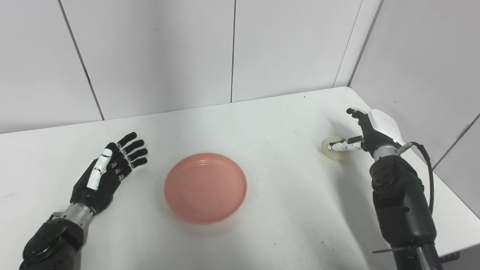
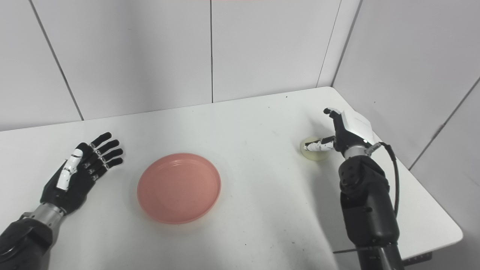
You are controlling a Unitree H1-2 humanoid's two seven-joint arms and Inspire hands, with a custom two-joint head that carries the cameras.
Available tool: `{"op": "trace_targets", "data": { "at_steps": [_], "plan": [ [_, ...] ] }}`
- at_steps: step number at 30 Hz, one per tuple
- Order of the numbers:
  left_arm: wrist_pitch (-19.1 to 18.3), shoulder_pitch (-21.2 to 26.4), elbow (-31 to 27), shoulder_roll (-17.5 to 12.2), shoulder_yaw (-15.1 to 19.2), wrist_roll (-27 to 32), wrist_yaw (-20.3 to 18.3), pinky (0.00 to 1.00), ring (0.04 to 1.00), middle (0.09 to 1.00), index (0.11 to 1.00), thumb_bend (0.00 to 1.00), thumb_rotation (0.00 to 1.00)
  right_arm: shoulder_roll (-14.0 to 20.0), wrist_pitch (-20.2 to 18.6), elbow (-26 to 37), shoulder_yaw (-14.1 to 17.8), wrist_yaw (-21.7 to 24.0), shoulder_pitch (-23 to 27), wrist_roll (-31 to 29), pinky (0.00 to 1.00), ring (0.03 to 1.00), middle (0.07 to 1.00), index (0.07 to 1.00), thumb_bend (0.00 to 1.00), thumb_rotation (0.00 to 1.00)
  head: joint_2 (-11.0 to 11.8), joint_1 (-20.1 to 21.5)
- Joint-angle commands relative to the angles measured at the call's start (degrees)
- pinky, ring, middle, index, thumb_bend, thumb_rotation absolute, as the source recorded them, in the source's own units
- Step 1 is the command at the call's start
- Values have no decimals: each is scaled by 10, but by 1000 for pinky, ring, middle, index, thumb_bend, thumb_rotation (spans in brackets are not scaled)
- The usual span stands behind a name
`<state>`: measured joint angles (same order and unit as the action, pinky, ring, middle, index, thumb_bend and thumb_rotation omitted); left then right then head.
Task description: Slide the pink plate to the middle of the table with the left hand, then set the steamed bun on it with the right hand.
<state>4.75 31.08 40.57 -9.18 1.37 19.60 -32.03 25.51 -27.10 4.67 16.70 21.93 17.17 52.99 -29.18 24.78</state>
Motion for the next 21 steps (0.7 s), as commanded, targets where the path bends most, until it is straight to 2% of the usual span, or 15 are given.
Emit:
{"op": "trace_targets", "data": {
  "at_steps": [1, 8, 16, 21],
  "plan": [
    [-53, -61, 46, -15, -7, -25, 13, 810, 828, 852, 840, 514, 850, 12, 2, 1, 7, 3, 26, 13, 700, 817, 855, 814, 791, 272, 0, 0],
    [-54, -63, 41, -18, -9, -23, 11, 808, 827, 851, 839, 510, 849, 19, 2, -38, 2, -11, 31, -9, 697, 801, 838, 800, 826, 297, -5, 4],
    [-60, -64, 35, -20, -9, -21, 11, 804, 825, 852, 839, 513, 841, 31, 2, -62, -26, -17, 33, -11, 708, 798, 825, 788, 833, 344, -11, 6],
    [-66, -66, 27, -21, -10, -22, 12, 802, 825, 851, 839, 509, 841, 37, 2, -71, -36, -29, 32, -27, 680, 762, 795, 776, 838, 332, -14, 6]
  ]
}}
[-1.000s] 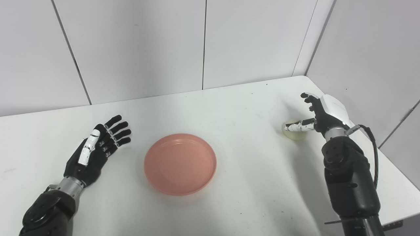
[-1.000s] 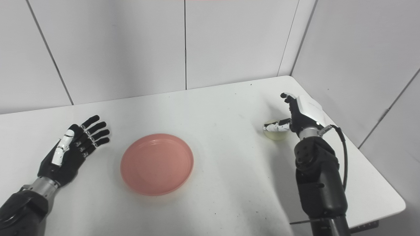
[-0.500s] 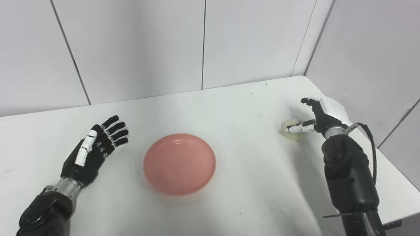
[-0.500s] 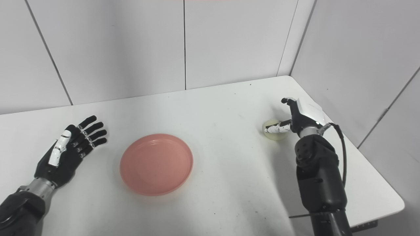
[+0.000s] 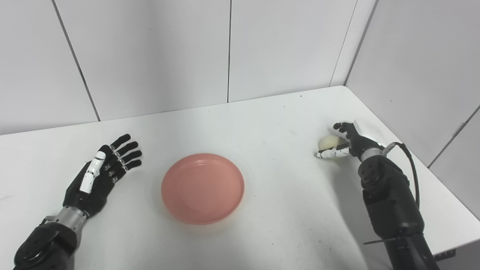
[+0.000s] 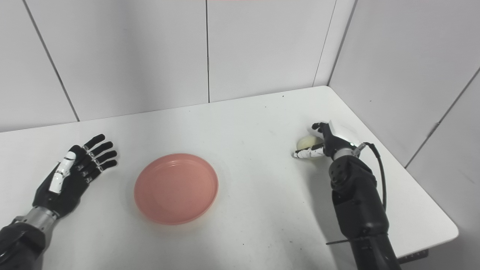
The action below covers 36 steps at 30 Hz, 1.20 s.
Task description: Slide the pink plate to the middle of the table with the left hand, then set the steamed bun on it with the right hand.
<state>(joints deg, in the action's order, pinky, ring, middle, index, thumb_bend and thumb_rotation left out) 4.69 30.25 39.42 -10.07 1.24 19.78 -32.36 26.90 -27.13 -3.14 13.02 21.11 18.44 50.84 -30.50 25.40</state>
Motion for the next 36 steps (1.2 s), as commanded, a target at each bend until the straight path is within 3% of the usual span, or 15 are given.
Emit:
{"op": "trace_targets", "data": {
  "at_steps": [1, 12, 15, 18, 20, 21, 23, 25, 36],
  "plan": [
    [-66, -59, 36, -12, -10, -23, 16, 804, 826, 853, 841, 508, 845, 24, 2, 4, 0, -24, 20, -8, 672, 751, 787, 772, 841, 328, -1, -1],
    [-78, -64, 16, -12, -12, -23, 20, 817, 833, 858, 846, 497, 857, 27, 2, -10, -6, -22, 22, -11, 648, 720, 762, 757, 857, 344, -6, -3],
    [-80, -65, 11, -11, -13, -24, 23, 816, 831, 856, 843, 498, 855, 28, 2, -15, -6, -22, 24, -7, 638, 706, 753, 748, 828, 288, -7, -3],
    [-79, -64, 14, -12, -14, -24, 22, 814, 831, 857, 844, 500, 854, 31, 2, -15, -5, -25, 23, -1, 601, 648, 699, 722, 763, 183, -8, -3],
    [-77, -64, 16, -12, -14, -25, 22, 810, 827, 853, 842, 504, 851, 33, 2, -10, -5, -30, 19, -3, 464, 523, 596, 693, 717, 79, -9, -3],
    [-77, -64, 16, -13, -15, -25, 21, 809, 827, 853, 841, 504, 851, 32, 2, -8, -1, -33, 18, -4, 455, 515, 589, 691, 714, 73, -10, -3],
    [-75, -65, 15, -14, -16, -25, 18, 814, 830, 856, 844, 507, 851, 28, 2, -10, 10, -40, 17, -16, 352, 429, 463, 590, 567, 15, -11, -3],
    [-75, -65, 13, -15, -17, -26, 18, 814, 830, 857, 845, 510, 854, 29, 2, -13, 14, -45, 16, -27, 317, 389, 418, 544, 528, 3, -11, -2],
    [-78, -66, 9, -15, -19, -24, 20, 809, 830, 856, 844, 504, 850, 21, 2, -9, 26, -9, 20, 5, 321, 378, 408, 527, 520, 0, -13, -5]
  ]
}}
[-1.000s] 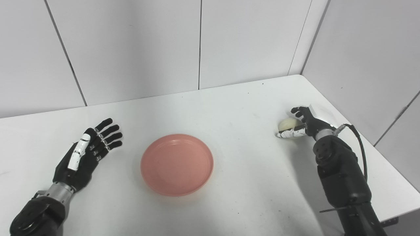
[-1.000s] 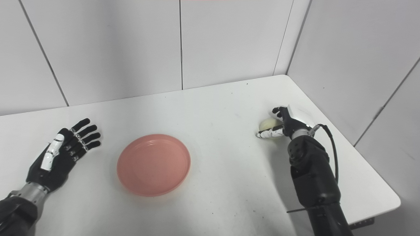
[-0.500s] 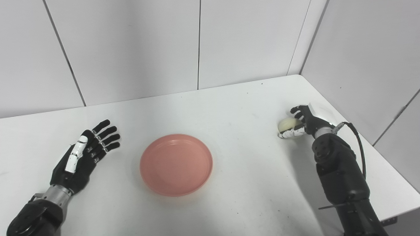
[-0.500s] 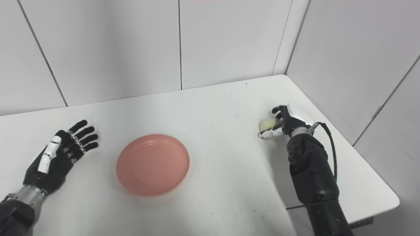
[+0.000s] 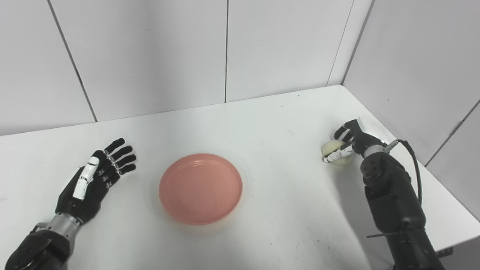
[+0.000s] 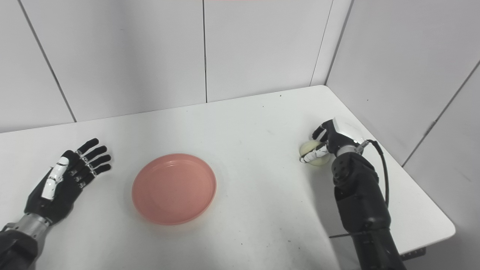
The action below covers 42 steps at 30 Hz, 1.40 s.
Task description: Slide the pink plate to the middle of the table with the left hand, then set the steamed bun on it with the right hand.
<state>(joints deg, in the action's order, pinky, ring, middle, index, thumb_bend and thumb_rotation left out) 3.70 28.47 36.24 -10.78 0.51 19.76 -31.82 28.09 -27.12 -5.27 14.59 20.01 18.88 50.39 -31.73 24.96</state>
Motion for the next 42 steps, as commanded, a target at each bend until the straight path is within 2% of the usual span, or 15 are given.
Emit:
{"op": "trace_targets", "data": {
  "at_steps": [1, 12, 21, 24, 30, 36, 38, 42],
  "plan": [
    [-70, -49, 39, -7, -12, -24, 16, 809, 830, 855, 844, 504, 850, 10, 2, 14, 10, 2, 15, 7, 321, 377, 408, 527, 520, 0, 0, -2],
    [-78, -52, 26, 1, -15, -24, 22, 811, 832, 858, 845, 492, 867, 22, 3, 52, -5, -5, 7, -26, 372, 426, 430, 539, 518, 0, 1, -21],
    [-85, -58, 4, 15, -25, -28, 43, 820, 829, 853, 843, 485, 880, 35, 10, 144, -33, -20, -6, -61, 390, 456, 451, 535, 518, 0, 5, -45],
    [-87, -59, -3, 20, -32, -31, 51, 828, 836, 859, 850, 473, 906, 17, 3, 197, -47, 13, 4, -25, 381, 448, 439, 541, 515, 0, 7, -55],
    [-99, -62, -23, 33, -44, -32, 73, 819, 842, 865, 855, 460, 924, -1, 2, 233, -75, 44, 23, -8, 385, 457, 431, 542, 514, 0, 10, -92],
    [-120, -69, -56, 57, -59, -43, 106, 834, 856, 876, 868, 446, 960, -22, 9, 247, -132, 51, 55, -25, 382, 455, 442, 541, 514, 0, 7, -156],
    [-125, -71, -66, 64, -65, -49, 117, 851, 863, 881, 874, 442, 971, -28, 12, 253, -152, 56, 66, -31, 394, 487, 481, 499, 519, 0, 6, -174],
    [-136, -71, -79, 76, -72, -58, 134, 865, 868, 883, 879, 434, 986, -47, 8, 250, -208, 70, 93, -5, 270, 361, 412, 527, 515, 0, 3, -200]
  ]
}}
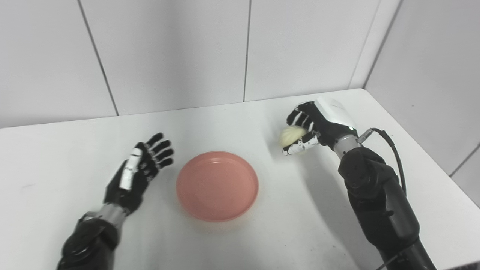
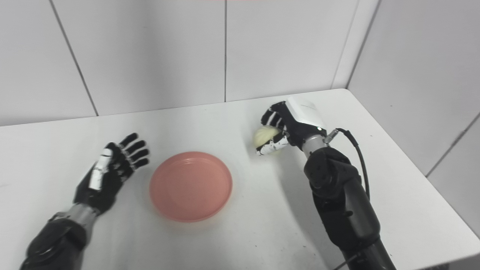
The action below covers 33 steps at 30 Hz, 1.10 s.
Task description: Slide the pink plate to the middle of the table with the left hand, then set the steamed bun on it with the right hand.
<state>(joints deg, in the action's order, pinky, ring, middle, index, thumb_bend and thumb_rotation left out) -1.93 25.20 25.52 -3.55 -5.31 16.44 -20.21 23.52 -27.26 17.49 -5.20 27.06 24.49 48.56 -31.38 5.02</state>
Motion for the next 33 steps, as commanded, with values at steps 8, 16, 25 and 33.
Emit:
{"op": "trace_targets", "data": {
  "at_steps": [8, 16, 25, 33],
  "plan": [
    [-85, -31, 31, 24, -19, -44, 32, 896, 887, 896, 890, 422, 1000, -35, 24, 10, -81, 6, 63, 8, 276, 363, 409, 529, 514, 0, -4, -41],
    [-91, -30, 25, 39, -20, -59, 45, 878, 871, 884, 879, 416, 1000, -56, 44, 1, -121, 5, 76, -1, 286, 363, 422, 523, 515, 0, -8, -62],
    [-85, -27, 28, 42, -25, -63, 40, 874, 884, 892, 892, 413, 1000, -68, 57, -23, -160, 10, 74, 0, 274, 359, 459, 501, 521, 0, -14, -72],
    [-90, -26, 24, 42, -28, -64, 43, 864, 878, 890, 892, 418, 1000, -72, 68, -51, -169, -2, 59, -3, 269, 359, 481, 489, 524, 0, -18, -74]
  ]
}}
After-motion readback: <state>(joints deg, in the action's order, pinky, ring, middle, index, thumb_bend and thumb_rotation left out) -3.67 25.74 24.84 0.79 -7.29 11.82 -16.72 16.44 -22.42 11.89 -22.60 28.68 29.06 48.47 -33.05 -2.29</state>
